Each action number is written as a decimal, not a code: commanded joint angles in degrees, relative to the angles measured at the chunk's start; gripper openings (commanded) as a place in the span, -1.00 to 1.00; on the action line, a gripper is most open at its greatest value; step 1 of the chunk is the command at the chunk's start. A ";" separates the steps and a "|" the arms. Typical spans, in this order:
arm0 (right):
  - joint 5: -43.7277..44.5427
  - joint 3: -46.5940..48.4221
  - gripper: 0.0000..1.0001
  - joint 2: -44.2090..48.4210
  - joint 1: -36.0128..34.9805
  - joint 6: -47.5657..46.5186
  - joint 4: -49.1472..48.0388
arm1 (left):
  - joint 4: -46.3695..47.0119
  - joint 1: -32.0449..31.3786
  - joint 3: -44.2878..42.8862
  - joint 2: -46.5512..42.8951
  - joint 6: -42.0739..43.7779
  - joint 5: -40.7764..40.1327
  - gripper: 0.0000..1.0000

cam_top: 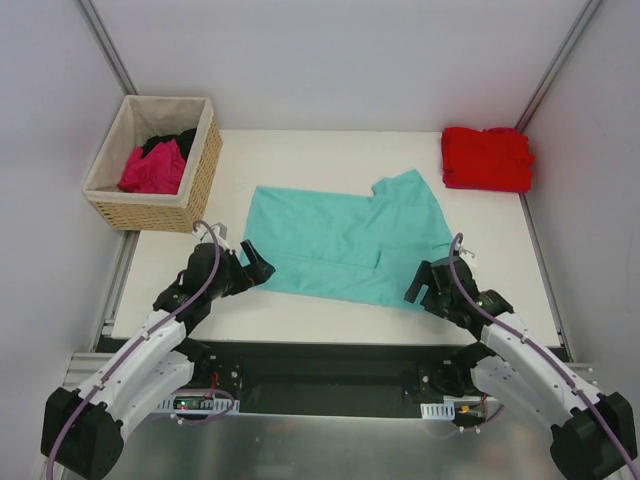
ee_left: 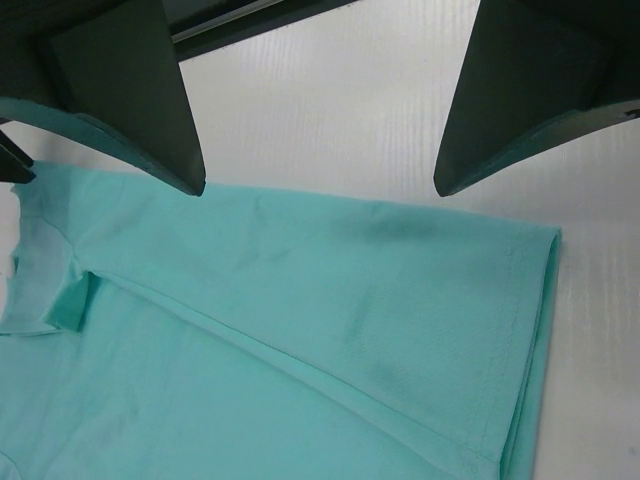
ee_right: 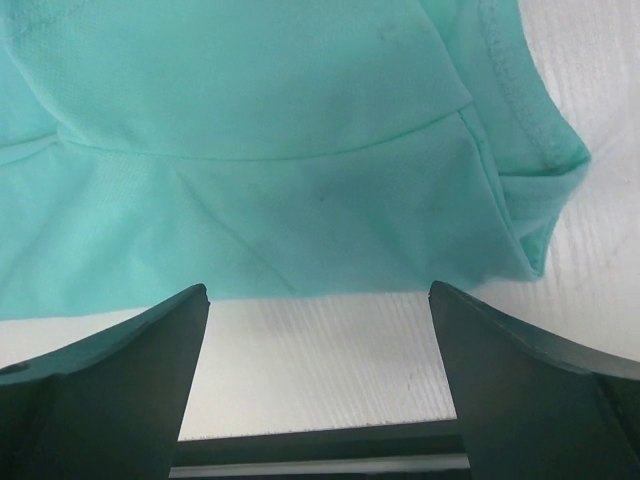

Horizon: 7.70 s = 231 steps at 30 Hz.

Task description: Fold and stack the t-shirts

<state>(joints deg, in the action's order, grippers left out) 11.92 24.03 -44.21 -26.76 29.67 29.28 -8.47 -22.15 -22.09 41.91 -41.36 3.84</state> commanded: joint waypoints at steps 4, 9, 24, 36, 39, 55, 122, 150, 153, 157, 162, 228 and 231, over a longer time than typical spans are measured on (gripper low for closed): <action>9.78 9.01 0.93 5.18 -4.09 -0.31 9.49 | -1.90 -0.08 -5.05 1.32 1.36 -1.72 0.98; 11.10 14.37 0.93 -2.98 -4.09 -4.70 5.71 | 0.99 -0.08 -8.68 10.11 4.18 -2.78 0.98; 7.24 17.36 0.93 -23.99 -1.72 -9.10 -10.99 | 19.36 -0.08 -6.29 28.57 4.54 -2.70 0.98; 3.46 15.00 0.93 -33.31 0.05 -8.32 -16.70 | 20.86 0.00 -4.73 31.04 3.40 -2.78 0.98; 2.58 13.59 0.93 -34.80 0.05 -7.96 -17.76 | 20.60 0.00 -2.36 29.29 2.78 -2.87 0.98; 1.17 8.23 0.93 -34.72 -5.92 -4.01 -19.43 | 10.67 0.00 10.39 8.38 -1.35 -3.05 0.98; -4.18 41.97 0.93 -40.96 7.85 -17.63 -8.10 | -3.85 4.21 -34.69 31.02 9.02 -5.35 0.98; -15.88 54.45 0.97 -57.57 17.27 -18.77 -12.40 | 1.09 14.76 -47.78 61.00 5.24 -5.33 0.65; -16.14 54.45 0.97 -57.48 17.36 -18.68 -12.58 | 0.91 15.64 -48.66 62.85 4.63 -4.37 0.61; -16.23 54.28 0.96 -57.48 17.36 -18.68 -12.58 | 0.91 16.00 -49.37 64.78 4.19 -3.92 0.41; -16.49 53.84 0.97 -57.57 17.36 -18.68 -12.84 | 0.91 16.00 -51.03 66.63 4.36 -3.92 0.05; -17.64 52.78 0.98 -60.03 17.27 -17.98 -13.63 | 0.03 17.67 -50.16 68.74 4.54 0.65 -1.00; -17.29 52.96 0.98 -60.38 17.36 -17.89 -13.54 | 0.03 17.67 -50.07 68.74 4.63 0.65 -1.00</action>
<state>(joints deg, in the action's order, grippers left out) -5.39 75.96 -103.94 -9.52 11.51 16.69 -8.38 -4.78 -70.91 110.41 -36.88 3.03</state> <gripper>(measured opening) 0.989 0.009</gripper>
